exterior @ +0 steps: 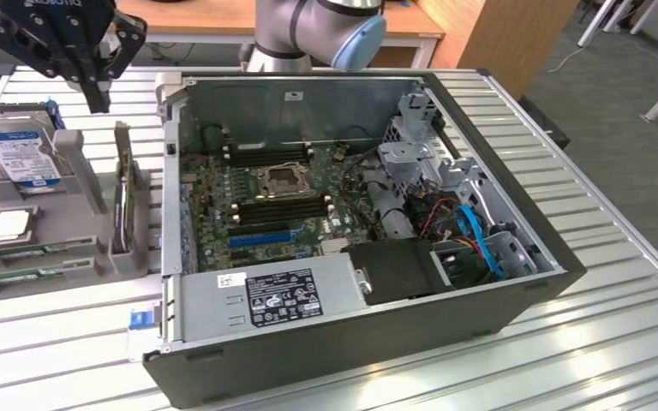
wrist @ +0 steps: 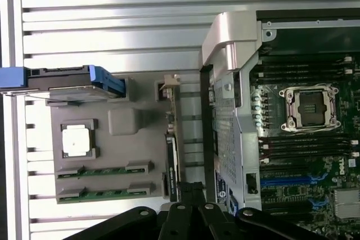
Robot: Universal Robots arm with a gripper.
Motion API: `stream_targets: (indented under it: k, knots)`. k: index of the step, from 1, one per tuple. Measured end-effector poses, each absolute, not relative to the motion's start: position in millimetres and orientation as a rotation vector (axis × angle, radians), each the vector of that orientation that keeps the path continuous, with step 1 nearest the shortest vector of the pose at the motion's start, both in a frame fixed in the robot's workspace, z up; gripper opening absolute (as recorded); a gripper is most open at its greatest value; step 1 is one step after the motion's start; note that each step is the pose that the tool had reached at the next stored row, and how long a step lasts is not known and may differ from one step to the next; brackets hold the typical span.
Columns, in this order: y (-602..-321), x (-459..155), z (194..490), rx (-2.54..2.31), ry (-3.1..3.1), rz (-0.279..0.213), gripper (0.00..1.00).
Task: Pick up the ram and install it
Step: 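Reach for the ram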
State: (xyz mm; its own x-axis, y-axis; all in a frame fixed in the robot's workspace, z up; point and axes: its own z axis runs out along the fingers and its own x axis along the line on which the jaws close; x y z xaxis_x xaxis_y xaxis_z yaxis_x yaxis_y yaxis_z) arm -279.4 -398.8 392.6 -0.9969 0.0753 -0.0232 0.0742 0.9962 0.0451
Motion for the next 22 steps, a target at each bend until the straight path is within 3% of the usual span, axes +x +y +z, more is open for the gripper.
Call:
stream_targets:
  k: [22]
  knots:
    - [-399,-322,392,0.117,3.114,0.069,0.10]
